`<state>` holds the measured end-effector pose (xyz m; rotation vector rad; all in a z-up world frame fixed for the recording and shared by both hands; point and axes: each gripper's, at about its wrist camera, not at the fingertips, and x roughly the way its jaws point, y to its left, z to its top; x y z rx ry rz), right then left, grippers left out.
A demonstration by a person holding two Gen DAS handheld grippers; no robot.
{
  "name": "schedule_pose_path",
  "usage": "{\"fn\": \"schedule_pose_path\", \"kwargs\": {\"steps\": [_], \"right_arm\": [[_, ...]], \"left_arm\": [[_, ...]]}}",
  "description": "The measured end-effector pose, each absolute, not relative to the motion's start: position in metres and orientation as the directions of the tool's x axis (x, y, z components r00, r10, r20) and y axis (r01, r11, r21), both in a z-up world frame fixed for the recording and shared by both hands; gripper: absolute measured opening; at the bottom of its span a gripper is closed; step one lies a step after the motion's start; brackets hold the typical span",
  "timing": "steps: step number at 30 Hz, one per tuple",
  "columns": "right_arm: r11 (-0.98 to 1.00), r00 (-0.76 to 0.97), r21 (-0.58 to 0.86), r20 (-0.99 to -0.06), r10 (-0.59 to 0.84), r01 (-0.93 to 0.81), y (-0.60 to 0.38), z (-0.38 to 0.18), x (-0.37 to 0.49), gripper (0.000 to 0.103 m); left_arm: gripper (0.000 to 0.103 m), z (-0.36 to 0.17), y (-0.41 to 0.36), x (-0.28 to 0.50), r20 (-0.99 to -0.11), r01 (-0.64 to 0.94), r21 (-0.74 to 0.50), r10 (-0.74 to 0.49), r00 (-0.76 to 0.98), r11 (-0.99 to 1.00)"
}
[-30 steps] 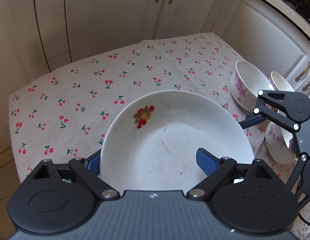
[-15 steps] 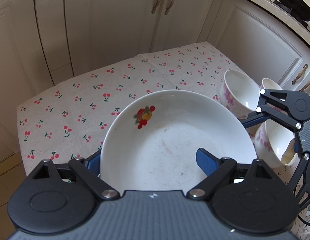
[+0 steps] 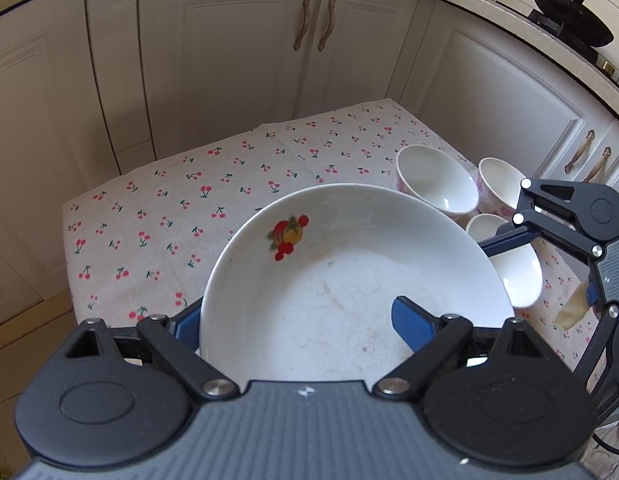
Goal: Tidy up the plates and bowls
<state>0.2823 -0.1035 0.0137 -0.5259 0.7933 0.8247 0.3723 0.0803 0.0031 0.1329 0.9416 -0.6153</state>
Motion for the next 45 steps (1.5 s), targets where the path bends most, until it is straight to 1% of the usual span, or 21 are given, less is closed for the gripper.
{"fn": "schedule_pose_path", "kwargs": {"steps": [11, 22, 39, 45], "right_arm": [[0.573, 0.421, -0.104, -0.785, 0.454, -0.813, -0.097, 0.017, 0.225, 0.099], [0.571, 0.4, -0.088, -0.799, 0.449, -0.817, -0.094, 0.006, 0.183, 0.1], [0.579, 0.368, -0.072, -0.834, 0.412, -0.812, -0.084, -0.017, 0.17, 0.099], [0.574, 0.366, -0.079, -0.838, 0.404, -0.815, -0.081, -0.015, 0.168, 0.1]], "left_arm": [[0.093, 0.006, 0.086, 0.306, -0.782, 0.522, -0.167, -0.435, 0.447, 0.837], [0.093, -0.011, 0.089, 0.262, -0.788, 0.523, -0.174, -0.437, 0.435, 0.835], [0.093, -0.039, 0.094, 0.247, -0.805, 0.514, -0.19, -0.432, 0.406, 0.836], [0.093, -0.044, 0.096, 0.249, -0.809, 0.514, -0.198, -0.435, 0.395, 0.835]]}}
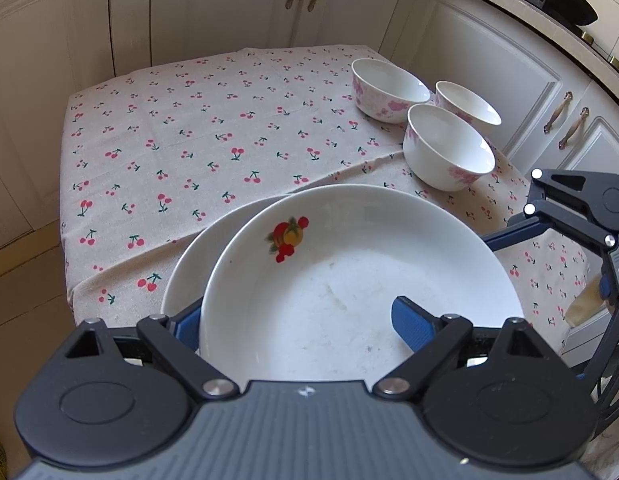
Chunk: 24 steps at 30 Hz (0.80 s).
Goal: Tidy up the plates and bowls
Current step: 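Set the fruit-decal plate onto the plate stack and open the left tool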
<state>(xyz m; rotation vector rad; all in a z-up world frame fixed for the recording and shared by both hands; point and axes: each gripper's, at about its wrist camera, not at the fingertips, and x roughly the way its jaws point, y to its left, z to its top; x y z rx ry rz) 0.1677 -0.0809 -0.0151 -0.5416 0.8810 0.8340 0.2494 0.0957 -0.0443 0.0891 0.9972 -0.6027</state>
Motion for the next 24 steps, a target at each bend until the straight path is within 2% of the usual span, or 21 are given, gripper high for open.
{"fn": "schedule_pose_path", "kwargs": {"steps": [24], "right_arm": [[0.582, 0.354, -0.06, -0.843, 0.405, -0.811, -0.079, -0.012, 0.168, 0.1]], "left_arm": [[0.093, -0.053, 0.089, 0.263, -0.855, 0.553, -0.172, -0.402, 0.327, 0.815]]}}
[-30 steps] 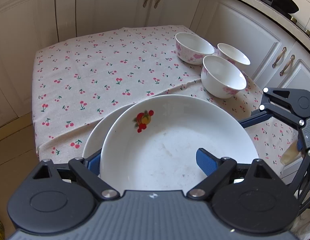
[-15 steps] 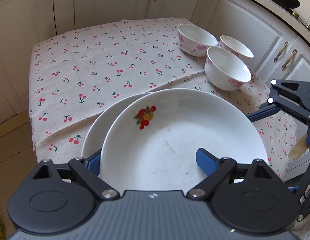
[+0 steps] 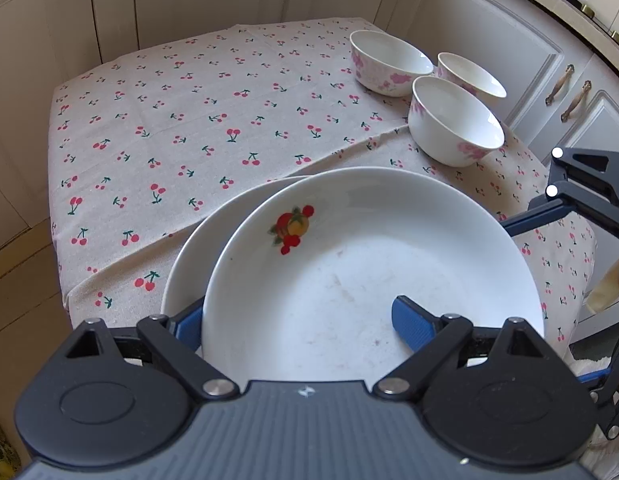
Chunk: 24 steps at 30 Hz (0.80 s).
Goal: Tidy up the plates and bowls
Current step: 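Set the fruit-decal plate onto the plate stack and open the left tool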
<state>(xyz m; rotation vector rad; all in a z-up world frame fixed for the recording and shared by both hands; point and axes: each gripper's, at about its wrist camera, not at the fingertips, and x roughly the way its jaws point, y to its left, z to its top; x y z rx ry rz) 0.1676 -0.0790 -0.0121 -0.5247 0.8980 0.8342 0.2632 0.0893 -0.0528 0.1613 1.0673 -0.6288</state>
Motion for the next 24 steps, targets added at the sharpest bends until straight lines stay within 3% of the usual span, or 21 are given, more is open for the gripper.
{"fn": "schedule_pose_path", "kwargs": {"steps": [24], "right_arm": [[0.591, 0.387, -0.054, -0.802, 0.454, -0.805, -0.087, -0.004, 0.159, 0.102]], "left_arm": [[0.094, -0.045, 0.085, 0.264, -0.879, 0.594, -0.068, -0.33, 0.345, 0.802]]}}
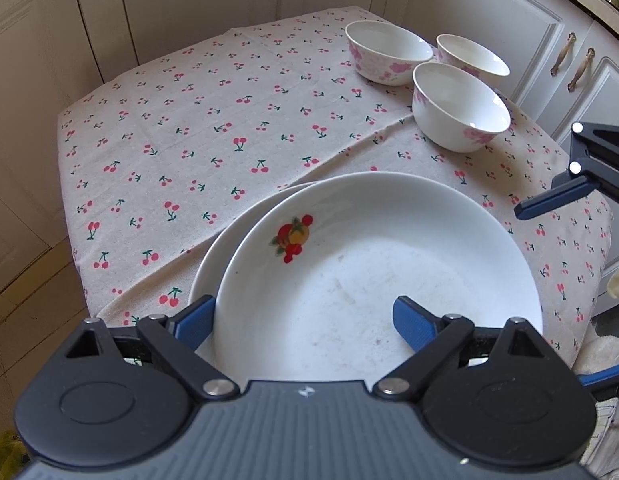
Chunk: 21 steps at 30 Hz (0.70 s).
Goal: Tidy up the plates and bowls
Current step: 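Set the fruit-decal plate onto the plate stack and open the left tool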
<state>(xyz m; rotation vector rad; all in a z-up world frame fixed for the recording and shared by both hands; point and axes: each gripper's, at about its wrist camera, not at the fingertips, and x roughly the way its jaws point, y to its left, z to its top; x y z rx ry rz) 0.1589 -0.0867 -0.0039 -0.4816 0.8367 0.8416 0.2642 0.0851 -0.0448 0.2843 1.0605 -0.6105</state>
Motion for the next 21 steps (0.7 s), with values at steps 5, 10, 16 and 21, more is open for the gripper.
{"fn": "schedule_pose_path", "kwargs": {"steps": [5, 10, 16, 21], "right_arm": [[0.624, 0.411, -0.052, -0.793, 0.449, -0.78, -0.096, -0.004, 0.157, 0.103], [0.687, 0.46, -0.048, -0.776, 0.431, -0.725, -0.109, -0.006, 0.156, 0.103], [0.764, 0.557, -0.094, -0.741, 0.375, -0.639, -0.125, -0.01, 0.149, 0.103], [0.828, 0.661, -0.129, -0.674, 0.33, -0.545, -0.143, -0.003, 0.141, 0.103]], "left_arm": [[0.094, -0.042, 0.085, 0.263, -0.875, 0.59, -0.037, -0.311, 0.372, 0.807], [0.094, -0.035, 0.088, 0.259, -0.855, 0.585, 0.023, -0.287, 0.432, 0.811], [0.095, -0.018, 0.088, 0.242, -0.796, 0.577, 0.023, -0.335, 0.505, 0.816], [0.096, -0.001, 0.075, 0.218, -0.725, 0.59, 0.029, -0.39, 0.568, 0.807]]}}
